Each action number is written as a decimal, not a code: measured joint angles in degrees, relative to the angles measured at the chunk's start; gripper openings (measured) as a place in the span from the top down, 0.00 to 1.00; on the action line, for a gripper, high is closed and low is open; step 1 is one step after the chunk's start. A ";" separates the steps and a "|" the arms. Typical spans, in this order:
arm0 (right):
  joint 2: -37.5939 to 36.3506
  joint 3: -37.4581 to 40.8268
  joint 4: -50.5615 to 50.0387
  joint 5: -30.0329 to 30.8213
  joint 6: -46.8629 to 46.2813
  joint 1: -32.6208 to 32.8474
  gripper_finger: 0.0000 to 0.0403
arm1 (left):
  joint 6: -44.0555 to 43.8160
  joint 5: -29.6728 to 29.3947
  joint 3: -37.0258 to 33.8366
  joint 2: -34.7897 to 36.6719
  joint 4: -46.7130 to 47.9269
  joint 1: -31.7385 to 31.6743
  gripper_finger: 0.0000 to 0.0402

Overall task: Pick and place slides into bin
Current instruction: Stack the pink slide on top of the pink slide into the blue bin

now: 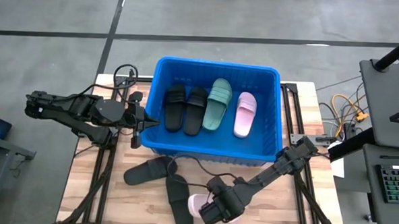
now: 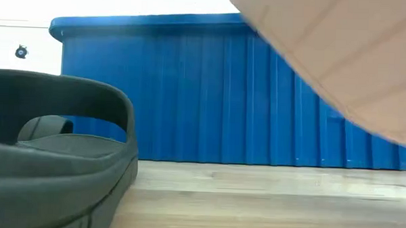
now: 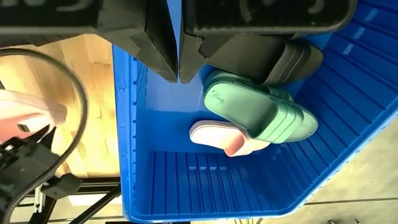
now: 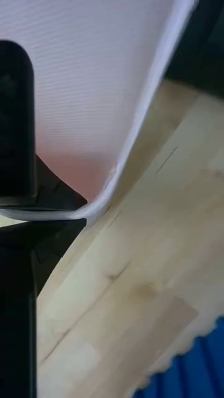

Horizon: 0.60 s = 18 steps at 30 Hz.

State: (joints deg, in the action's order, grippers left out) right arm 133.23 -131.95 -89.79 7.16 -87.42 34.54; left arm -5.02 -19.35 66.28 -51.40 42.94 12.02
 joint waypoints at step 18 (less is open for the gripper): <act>-10.02 -3.01 10.50 19.17 22.86 0.81 0.97 | 2.84 0.00 1.74 0.60 -1.35 -0.01 1.00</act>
State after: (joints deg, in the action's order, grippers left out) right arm 123.21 -134.96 -79.29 26.33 -64.56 35.35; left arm -2.18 -19.35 68.02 -50.80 41.59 12.01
